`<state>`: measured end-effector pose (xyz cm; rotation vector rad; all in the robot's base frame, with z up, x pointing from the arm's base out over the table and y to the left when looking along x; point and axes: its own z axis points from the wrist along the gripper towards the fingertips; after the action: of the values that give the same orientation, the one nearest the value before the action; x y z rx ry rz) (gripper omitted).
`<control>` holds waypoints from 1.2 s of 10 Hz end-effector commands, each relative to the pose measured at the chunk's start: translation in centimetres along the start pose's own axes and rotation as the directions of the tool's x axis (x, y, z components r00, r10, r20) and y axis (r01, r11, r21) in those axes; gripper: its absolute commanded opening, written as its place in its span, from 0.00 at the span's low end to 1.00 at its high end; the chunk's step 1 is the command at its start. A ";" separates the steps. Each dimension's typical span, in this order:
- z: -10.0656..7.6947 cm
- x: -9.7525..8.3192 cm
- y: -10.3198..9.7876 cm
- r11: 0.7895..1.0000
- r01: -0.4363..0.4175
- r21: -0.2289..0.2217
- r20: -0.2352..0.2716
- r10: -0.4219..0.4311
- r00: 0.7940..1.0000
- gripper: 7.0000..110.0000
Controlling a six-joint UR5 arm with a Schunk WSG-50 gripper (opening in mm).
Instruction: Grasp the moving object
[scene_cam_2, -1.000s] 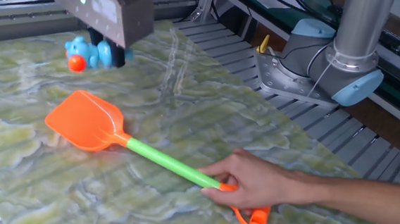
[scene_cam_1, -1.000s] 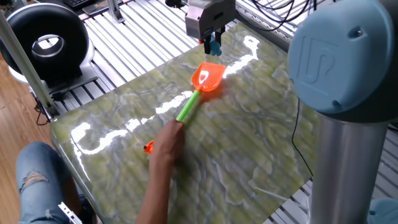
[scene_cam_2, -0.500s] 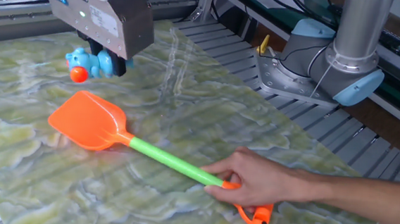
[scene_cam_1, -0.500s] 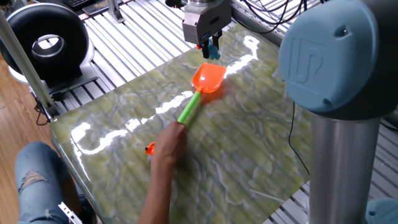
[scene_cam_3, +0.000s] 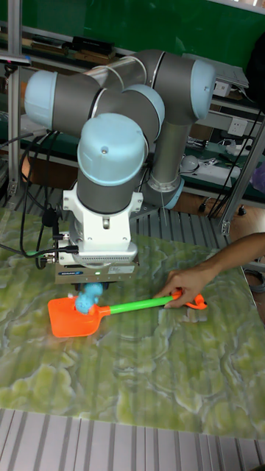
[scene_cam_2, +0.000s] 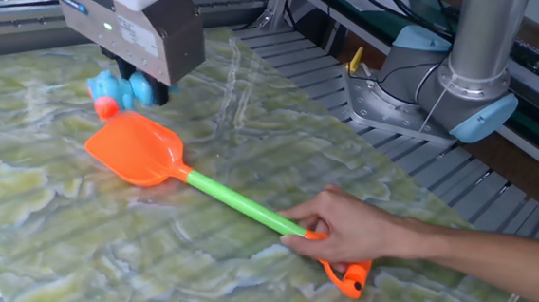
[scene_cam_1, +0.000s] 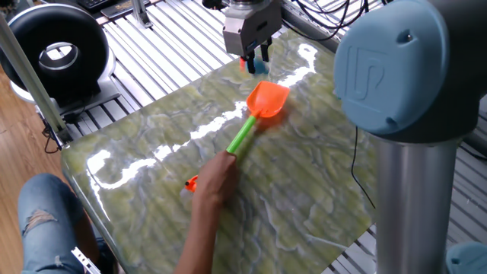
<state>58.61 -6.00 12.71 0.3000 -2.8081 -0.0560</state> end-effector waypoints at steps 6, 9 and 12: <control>-2.6 -3.8 -0.5 0.996 0.029 -0.082 0.142 -0.018 0.990 0.57; -5.8 -11.4 -4.1 0.999 0.027 -0.032 0.427 -0.011 0.904 0.36; -6.9 -12.5 -7.0 0.996 -0.089 -0.002 0.476 0.080 0.876 0.36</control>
<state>70.62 -8.67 14.02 0.3001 -3.1923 -0.1265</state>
